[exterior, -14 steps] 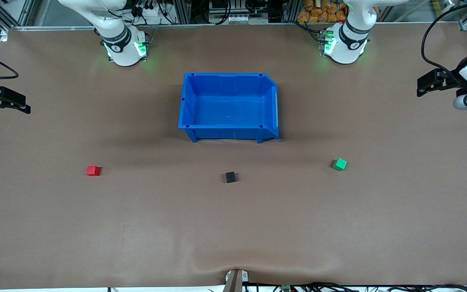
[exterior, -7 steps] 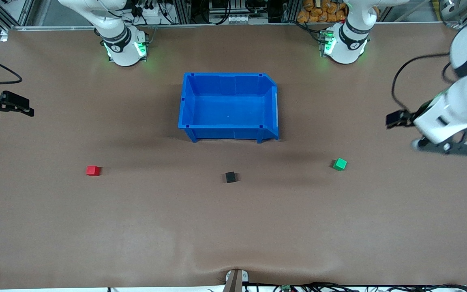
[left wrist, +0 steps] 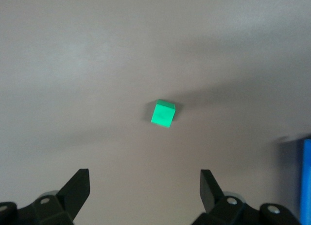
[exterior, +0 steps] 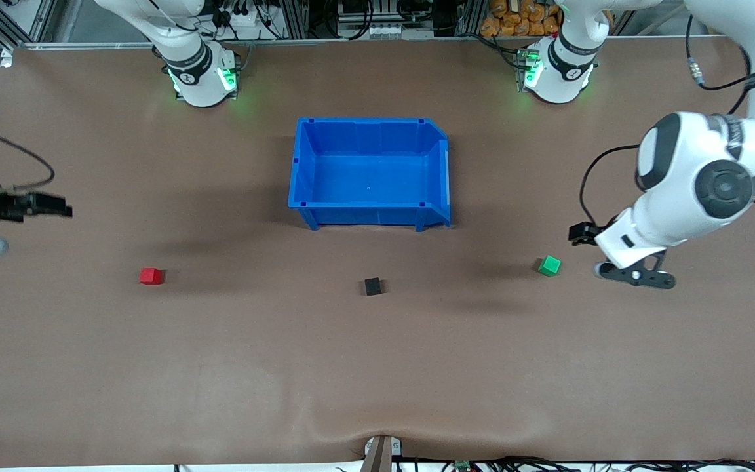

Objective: Attach green and red cubes to black cube
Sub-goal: 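Lower and close the right gripper on the red cube while the left grasps green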

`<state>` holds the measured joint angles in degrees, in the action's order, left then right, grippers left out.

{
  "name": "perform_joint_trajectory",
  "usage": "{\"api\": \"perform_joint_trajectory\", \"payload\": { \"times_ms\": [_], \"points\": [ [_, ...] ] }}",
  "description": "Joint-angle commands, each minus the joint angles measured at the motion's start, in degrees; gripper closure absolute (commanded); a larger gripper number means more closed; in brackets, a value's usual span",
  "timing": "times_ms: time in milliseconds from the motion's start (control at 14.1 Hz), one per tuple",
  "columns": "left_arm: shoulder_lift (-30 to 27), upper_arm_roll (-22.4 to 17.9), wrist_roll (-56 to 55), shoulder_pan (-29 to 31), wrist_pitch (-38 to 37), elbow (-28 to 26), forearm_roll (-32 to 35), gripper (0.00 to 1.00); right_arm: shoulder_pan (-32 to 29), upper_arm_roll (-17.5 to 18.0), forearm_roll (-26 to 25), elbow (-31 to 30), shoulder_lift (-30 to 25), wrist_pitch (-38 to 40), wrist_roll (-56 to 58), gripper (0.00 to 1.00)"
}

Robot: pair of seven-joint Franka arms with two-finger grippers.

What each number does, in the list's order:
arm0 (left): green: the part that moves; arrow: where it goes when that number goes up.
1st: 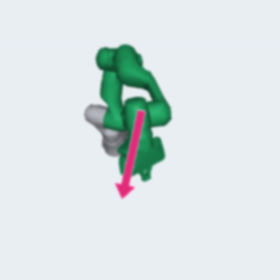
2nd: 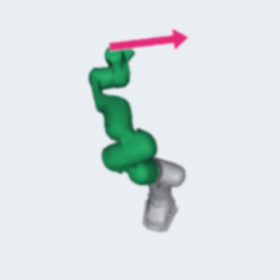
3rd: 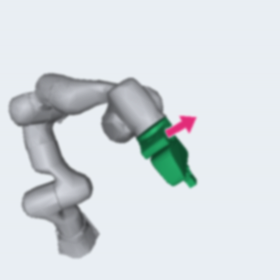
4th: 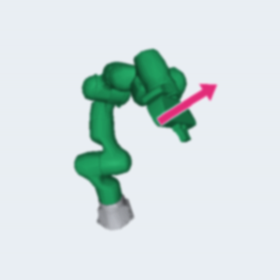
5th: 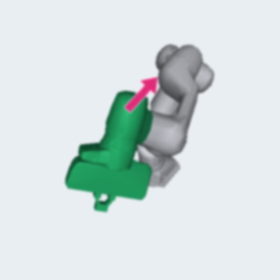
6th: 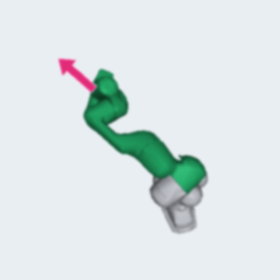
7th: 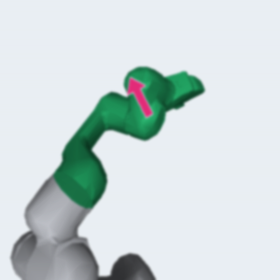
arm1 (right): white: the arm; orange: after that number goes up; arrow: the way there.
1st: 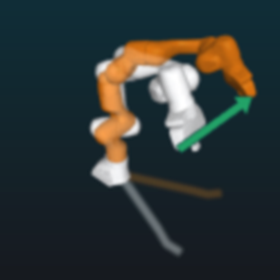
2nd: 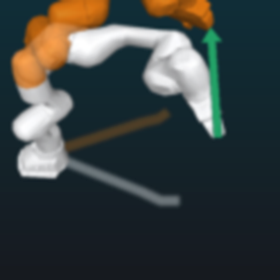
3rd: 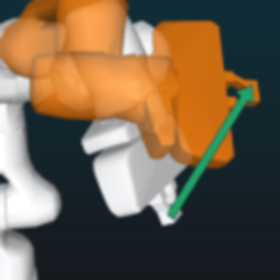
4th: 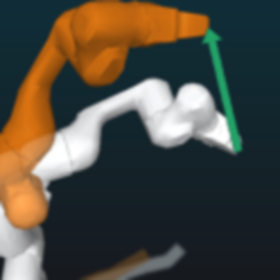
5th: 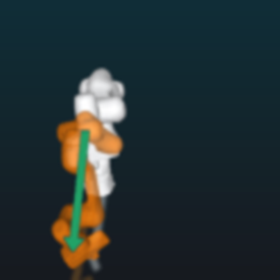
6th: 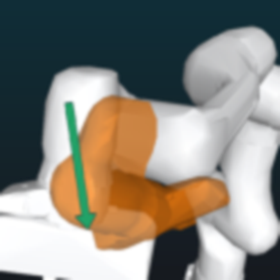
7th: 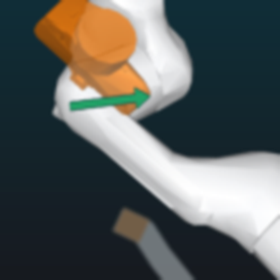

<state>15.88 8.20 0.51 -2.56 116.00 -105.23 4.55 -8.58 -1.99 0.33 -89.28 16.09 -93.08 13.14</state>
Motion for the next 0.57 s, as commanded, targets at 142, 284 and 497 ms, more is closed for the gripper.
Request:
{"api": "perform_joint_trajectory", "payload": {
  "times_ms": [142,284,497],
  "points": [
    [6.42,0.06,-0.69,-2.1,9.76,-3.84,0.28,0.0,-4.25,0.59,3.26,2.62,14.48,-7.27,-0.04,0.0],
    [9.94,0.06,-0.51,-2.54,11.61,-3.75,2.56,0.0,-3.64,0.67,7.99,2.62,18.52,-7.82,-1.44,0.0],
    [13.64,0.06,0.54,-2.63,15.82,-3.67,4.77,0.0,0.22,0.5,8.47,2.19,21.0,-13.68,-5.84,0.0]
  ]
}}
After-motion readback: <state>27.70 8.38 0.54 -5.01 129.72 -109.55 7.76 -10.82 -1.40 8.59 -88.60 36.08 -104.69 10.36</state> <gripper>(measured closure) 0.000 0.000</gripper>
